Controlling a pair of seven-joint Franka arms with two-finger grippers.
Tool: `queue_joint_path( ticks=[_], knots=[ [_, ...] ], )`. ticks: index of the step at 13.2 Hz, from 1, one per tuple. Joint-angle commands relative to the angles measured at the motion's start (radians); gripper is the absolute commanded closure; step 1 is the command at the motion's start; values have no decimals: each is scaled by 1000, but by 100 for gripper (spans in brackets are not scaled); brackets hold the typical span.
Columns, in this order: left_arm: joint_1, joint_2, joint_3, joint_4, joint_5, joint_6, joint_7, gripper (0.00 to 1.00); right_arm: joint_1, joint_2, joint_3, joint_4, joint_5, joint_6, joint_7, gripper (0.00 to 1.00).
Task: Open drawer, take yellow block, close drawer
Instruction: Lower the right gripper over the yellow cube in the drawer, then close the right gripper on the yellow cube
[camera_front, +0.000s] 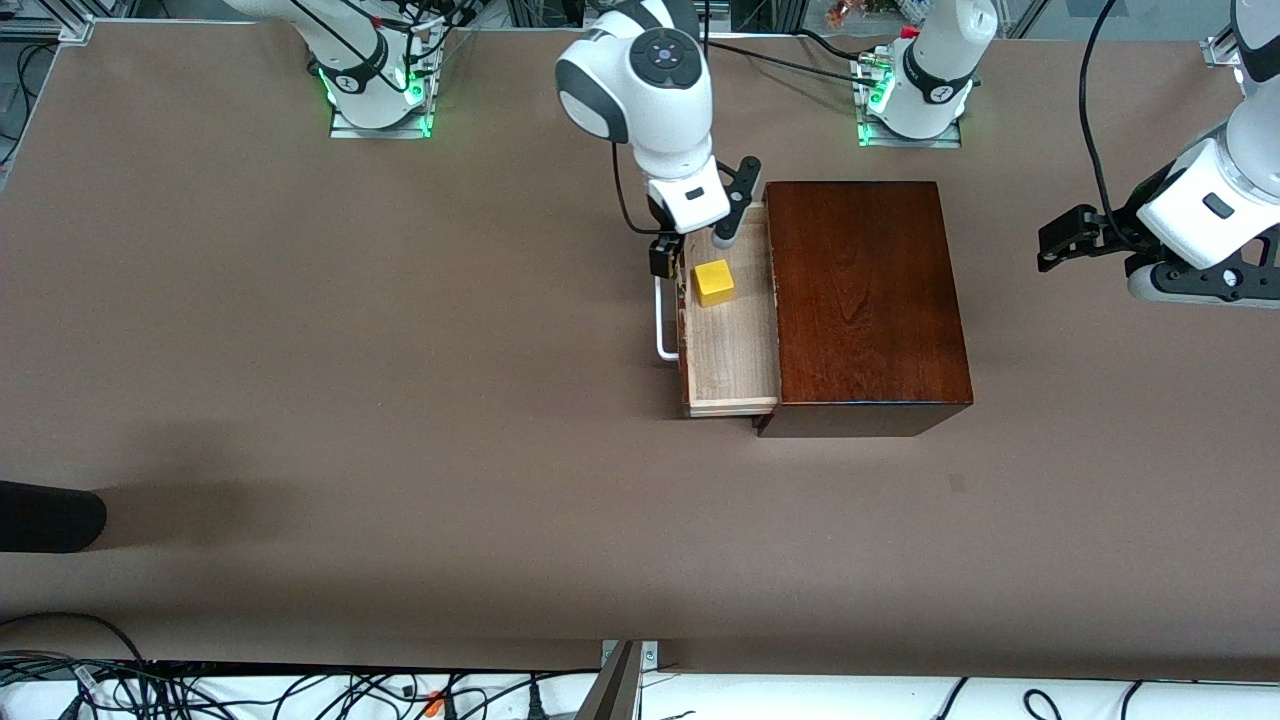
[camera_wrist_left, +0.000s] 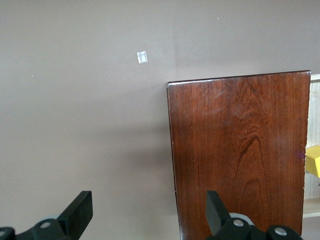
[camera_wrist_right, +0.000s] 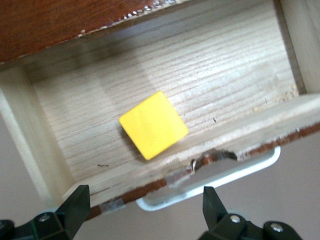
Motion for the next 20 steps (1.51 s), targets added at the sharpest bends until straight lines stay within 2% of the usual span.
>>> queue_joint_path(
  ticks=[1, 6, 9, 12, 17, 20],
  knots=[
    [-12, -21, 5, -10, -7, -2, 46, 0, 23, 41, -11, 109, -71, -62, -76, 0],
    [-9, -20, 7, -6, -9, -2, 44, 0, 40, 99, -11, 189, -72, -62, -178, 0],
    [-7, -6, 8, 40, -18, -5, 32, 0, 39, 154, -12, 244, -72, -61, -225, 0],
    [-7, -6, 8, 37, -15, -14, 33, 0, 39, 194, -14, 252, -74, -31, -317, 0],
    [-9, 2, 5, 34, -14, -16, 36, 0, 39, 221, -14, 260, -72, -10, -307, 0],
    [-9, 2, 5, 33, -14, -16, 33, 0, 42, 227, -18, 267, -75, -19, -222, 0]
  ],
)
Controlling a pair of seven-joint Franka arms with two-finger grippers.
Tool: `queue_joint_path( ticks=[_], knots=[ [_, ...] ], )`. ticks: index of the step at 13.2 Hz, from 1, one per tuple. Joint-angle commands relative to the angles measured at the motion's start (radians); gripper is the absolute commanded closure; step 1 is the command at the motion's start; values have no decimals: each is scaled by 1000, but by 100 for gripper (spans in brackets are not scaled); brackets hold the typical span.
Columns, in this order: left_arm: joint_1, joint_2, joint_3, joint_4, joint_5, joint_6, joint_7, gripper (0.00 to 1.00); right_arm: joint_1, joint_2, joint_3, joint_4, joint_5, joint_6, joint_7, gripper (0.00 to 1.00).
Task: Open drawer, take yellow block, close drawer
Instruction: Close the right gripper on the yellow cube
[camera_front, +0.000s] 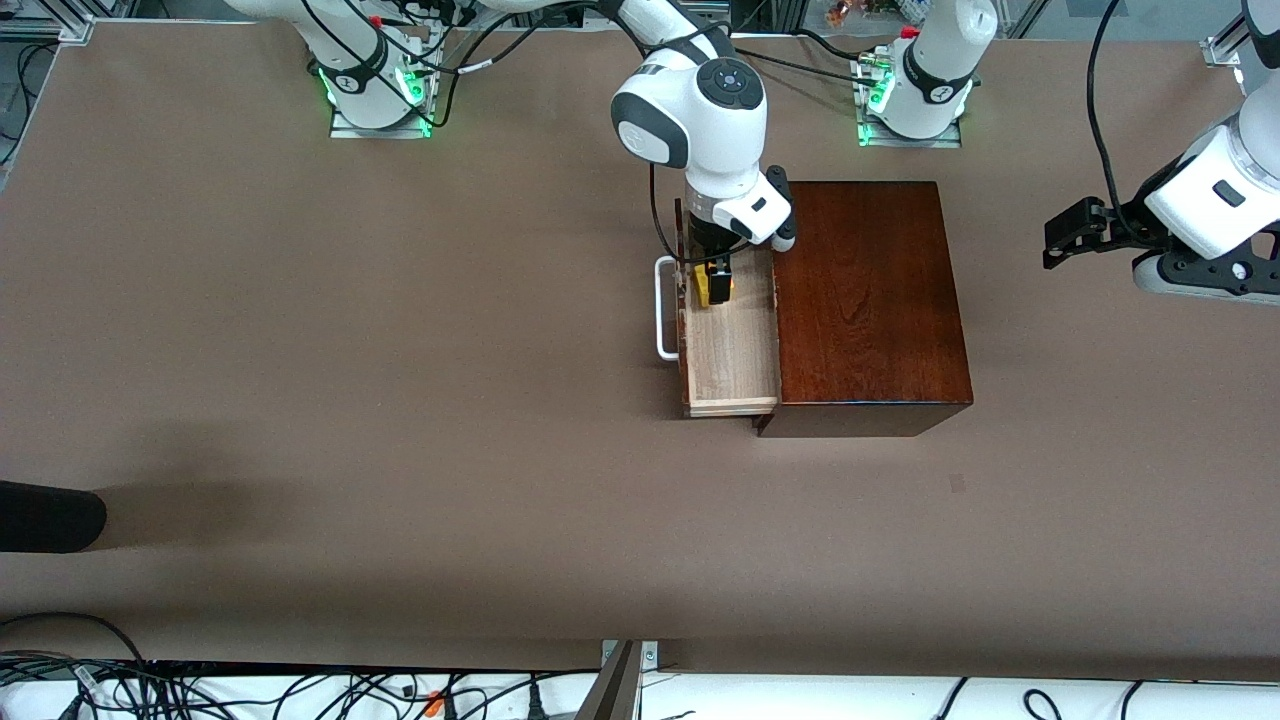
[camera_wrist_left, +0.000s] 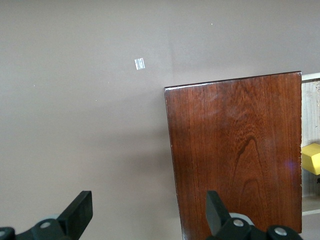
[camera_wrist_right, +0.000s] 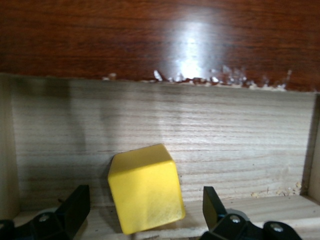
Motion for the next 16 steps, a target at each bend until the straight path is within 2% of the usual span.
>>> queue_joint_path(
  ticks=[1, 4, 9, 13, 14, 16],
  knots=[
    [-6, 1, 5, 8, -14, -13, 10, 0, 11, 24, -11, 41, -19, -13, 48, 0],
    [-6, 1, 5, 6, -15, -13, 8, 0, 12, 25, -7, 38, -83, -16, 41, 0],
    [-4, 1, 5, 6, -17, -15, 8, 0, 17, 45, -7, 43, -88, -1, 38, 3],
    [-4, 1, 5, 6, -20, -21, 10, 0, 17, 47, -7, 43, -88, 1, 22, 10],
    [-4, 1, 5, 6, -20, -21, 10, 0, 15, 47, -7, 43, -88, 1, 20, 14],
    [-3, 1, 5, 6, -21, -21, 10, 0, 15, 45, -7, 43, -86, 1, 26, 36]
  ],
)
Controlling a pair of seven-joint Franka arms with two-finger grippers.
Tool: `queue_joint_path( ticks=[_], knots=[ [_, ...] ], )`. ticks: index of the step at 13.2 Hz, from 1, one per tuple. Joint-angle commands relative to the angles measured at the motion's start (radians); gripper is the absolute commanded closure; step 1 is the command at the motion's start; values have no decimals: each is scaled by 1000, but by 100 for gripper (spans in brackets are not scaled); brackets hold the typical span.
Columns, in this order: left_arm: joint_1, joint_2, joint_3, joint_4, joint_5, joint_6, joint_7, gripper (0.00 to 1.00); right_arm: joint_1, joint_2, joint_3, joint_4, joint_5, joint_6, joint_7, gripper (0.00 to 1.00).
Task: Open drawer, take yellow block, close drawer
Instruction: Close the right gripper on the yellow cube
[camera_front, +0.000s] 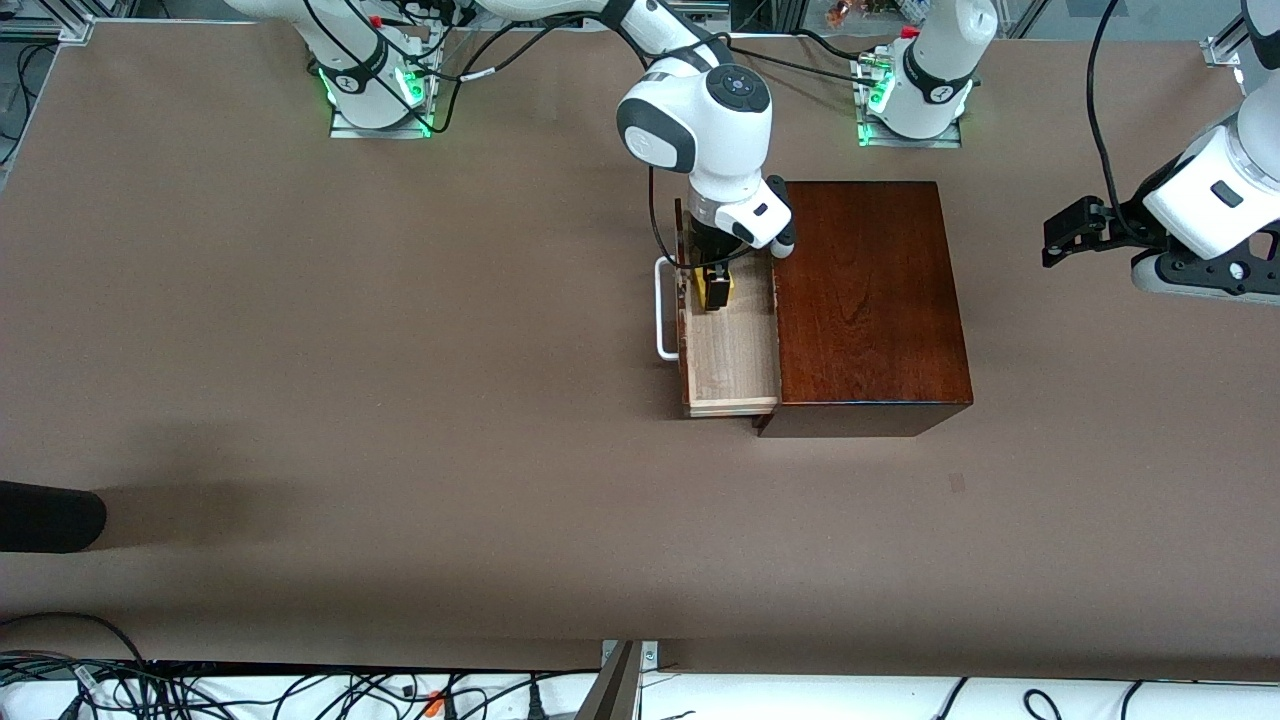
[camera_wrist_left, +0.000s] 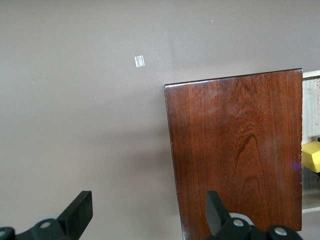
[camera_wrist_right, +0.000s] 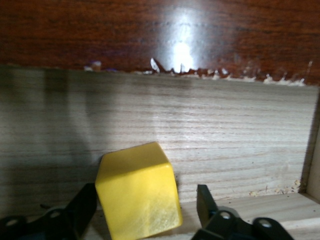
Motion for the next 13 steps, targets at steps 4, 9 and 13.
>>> queue_joint_path(
  ticks=[4, 9, 13],
  knots=[
    [-3, 4, 5, 8, -23, -6, 10, 0, 6, 14, -5, 40, -11, -11, 6, 58],
    [-4, 16, 7, 19, -21, -1, 8, 0, -9, 6, -18, 160, 87, -187, 9, 82],
    [-6, 27, 7, 22, -23, 18, 10, 0, -87, -78, -18, 229, 180, -336, 9, 87]
  ],
)
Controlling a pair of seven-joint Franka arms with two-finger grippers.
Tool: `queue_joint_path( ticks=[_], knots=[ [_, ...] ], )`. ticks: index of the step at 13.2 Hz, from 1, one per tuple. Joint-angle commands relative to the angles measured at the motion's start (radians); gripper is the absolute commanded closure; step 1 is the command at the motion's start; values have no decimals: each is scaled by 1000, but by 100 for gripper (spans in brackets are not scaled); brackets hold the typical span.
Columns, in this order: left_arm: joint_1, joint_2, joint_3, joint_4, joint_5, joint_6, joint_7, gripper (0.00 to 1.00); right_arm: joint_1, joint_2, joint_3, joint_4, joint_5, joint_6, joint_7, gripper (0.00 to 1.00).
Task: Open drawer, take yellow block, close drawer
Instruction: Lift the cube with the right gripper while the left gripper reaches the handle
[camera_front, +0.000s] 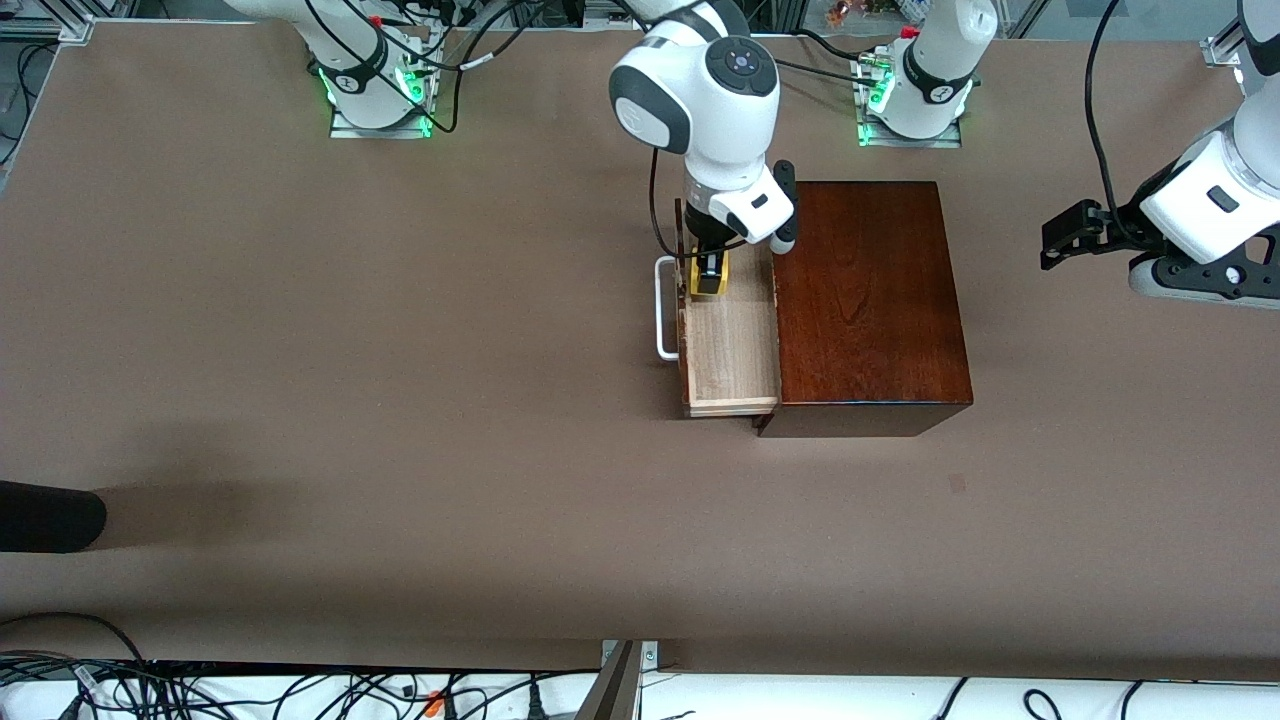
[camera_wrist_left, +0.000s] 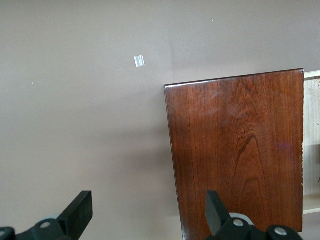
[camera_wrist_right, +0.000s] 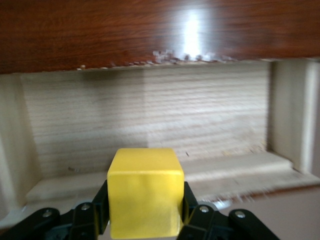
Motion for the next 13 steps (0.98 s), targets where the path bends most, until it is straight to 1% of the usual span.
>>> queue_joint_path(
  ticks=[1, 3, 4, 6, 7, 8, 10, 11, 12, 13],
  knots=[
    [-4, 30, 7, 24, -26, 49, 11, 0, -75, -84, 6, 22, 68, -88, 0, 87],
    [-6, 38, 8, 24, -26, 102, 14, 0, -168, -139, 11, 22, 105, -180, -8, 87],
    [-6, 50, 8, 24, -26, 103, 14, 0, -223, -161, 11, 22, 132, -237, -8, 86],
    [-16, 56, 5, 25, -17, 103, 22, 0, -331, -165, 8, 22, 172, -303, -12, 86],
    [-27, 58, -2, 25, -14, 102, 28, 0, -383, -184, 8, 20, 177, -325, -20, 86],
    [-45, 76, -24, 25, -23, 102, 42, 0, -434, -185, 6, 20, 172, -340, -23, 86],
    [-105, 142, -100, 37, -12, 103, 54, 0, -550, -188, -3, 14, 169, -375, -23, 86],
    [-143, 185, -125, 91, -7, 100, 69, 0, -601, -188, -27, 8, 172, -416, -11, 86],
    [-182, 197, -131, 100, -13, 100, 78, 0, -647, -187, -49, 4, 172, -432, -11, 86],
    [-225, 219, -131, 109, -20, 106, 66, 0, -695, -185, -54, -15, 174, -441, -8, 86]
  ],
)
